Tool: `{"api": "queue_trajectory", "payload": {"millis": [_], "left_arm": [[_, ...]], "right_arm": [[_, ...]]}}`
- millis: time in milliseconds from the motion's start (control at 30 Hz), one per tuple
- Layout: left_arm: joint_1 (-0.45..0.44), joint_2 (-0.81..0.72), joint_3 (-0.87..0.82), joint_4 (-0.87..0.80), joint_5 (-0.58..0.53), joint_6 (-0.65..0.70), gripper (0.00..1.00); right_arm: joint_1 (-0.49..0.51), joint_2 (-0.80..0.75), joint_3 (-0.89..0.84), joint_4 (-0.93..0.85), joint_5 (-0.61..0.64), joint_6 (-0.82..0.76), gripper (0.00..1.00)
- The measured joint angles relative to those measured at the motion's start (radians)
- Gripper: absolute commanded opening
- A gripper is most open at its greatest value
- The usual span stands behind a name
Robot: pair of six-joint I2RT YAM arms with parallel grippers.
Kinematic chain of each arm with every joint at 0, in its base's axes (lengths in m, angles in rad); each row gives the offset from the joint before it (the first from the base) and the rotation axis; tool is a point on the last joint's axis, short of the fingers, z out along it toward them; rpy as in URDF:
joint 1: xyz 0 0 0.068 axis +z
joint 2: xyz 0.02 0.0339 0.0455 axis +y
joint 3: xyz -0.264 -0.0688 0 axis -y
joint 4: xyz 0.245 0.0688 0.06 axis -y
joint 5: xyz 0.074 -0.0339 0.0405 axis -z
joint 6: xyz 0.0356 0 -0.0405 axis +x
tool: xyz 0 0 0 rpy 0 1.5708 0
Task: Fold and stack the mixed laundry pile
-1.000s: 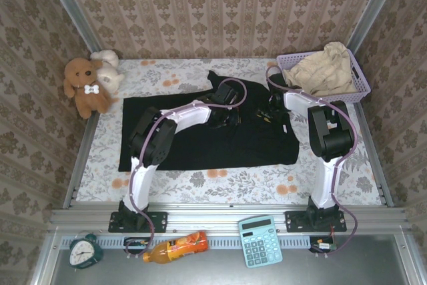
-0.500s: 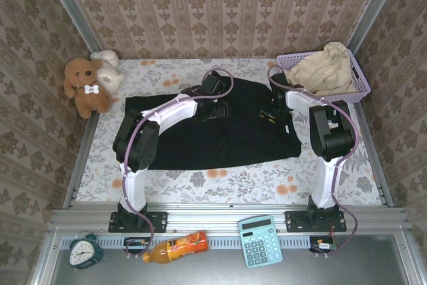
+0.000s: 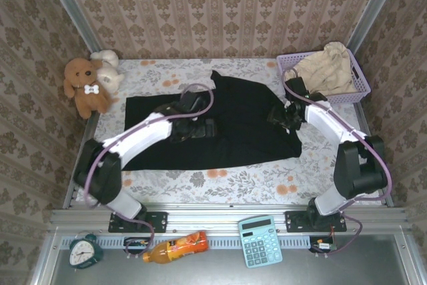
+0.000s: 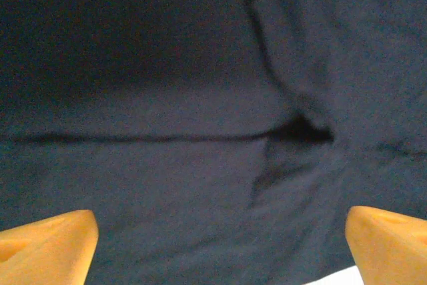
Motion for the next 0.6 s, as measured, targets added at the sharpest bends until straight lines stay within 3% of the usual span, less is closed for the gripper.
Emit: {"api": "queue_trajectory", "payload": {"millis": [133, 267, 467, 600], "left_arm": [[0.074, -0.151, -0.189, -0.003, -0.017, -0.04, 0.95], [0.192, -0.205, -0.304, 0.04, -0.028, -0.064, 0.95], [0.352, -0.205, -0.364, 0.177, -0.035, -0.082, 0.94], [0.4, -0.133, -0.364, 0.254, -0.028, -0.092, 0.93]], "right_arm": [[-0.079, -0.007, -0.071, -0.063, 0.021, -0.051, 0.59], [-0.122, 0.014, -0.07, -0.079, 0.028, -0.115, 0.6], [-0.119, 0.033, -0.104, -0.048, -0.018, -0.147, 0.58], [-0.119, 0.04, -0.15, -0.026, -0.044, -0.146, 0.58]]}}
